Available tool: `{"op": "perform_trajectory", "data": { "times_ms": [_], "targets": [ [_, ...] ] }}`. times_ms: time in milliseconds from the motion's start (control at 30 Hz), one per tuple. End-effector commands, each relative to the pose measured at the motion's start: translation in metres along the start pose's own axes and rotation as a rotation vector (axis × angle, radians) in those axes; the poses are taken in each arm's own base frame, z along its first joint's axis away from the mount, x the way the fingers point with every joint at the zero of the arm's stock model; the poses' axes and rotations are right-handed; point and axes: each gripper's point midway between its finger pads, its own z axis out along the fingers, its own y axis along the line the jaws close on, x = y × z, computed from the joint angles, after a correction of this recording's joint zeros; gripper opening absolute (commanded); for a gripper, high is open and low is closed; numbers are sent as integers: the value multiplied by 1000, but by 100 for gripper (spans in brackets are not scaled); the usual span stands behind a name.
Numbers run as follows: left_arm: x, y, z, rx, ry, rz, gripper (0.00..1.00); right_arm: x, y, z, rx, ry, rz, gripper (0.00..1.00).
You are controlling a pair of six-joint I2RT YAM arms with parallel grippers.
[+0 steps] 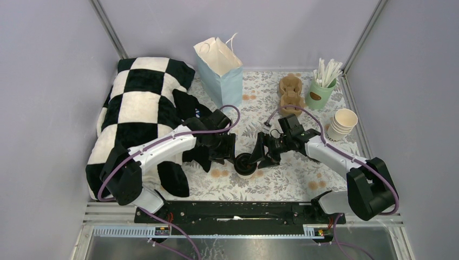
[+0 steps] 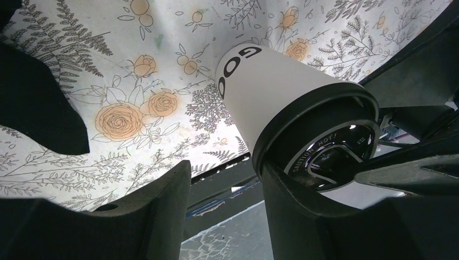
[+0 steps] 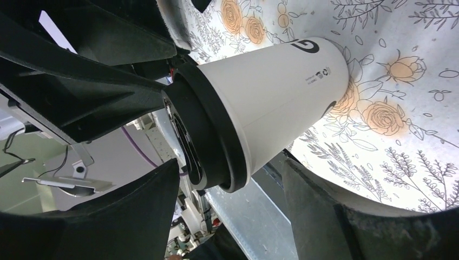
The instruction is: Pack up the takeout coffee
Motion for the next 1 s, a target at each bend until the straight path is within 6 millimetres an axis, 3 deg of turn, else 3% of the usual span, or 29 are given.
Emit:
{"op": "perform_trajectory", "data": {
  "times_ms": [0, 267, 467, 633, 967],
  "targets": [
    [-12, -9, -20, 18, -66, 37, 56, -4, 7, -7, 19, -25, -58, 76],
    [-18, -15, -32, 44, -95, 52, 60, -11, 12, -7, 13, -31, -69, 78],
    [-17, -14, -25, 66, -90, 37, 61, -16, 19, -5, -5, -32, -72, 80],
    [-15, -6, -15, 46, -76, 33, 58, -21, 19, -2, -6, -33, -68, 80],
    [-4, 8, -17, 39, -81, 6, 57, -22, 28, 13, 2, -15, -93, 80]
  ]
}}
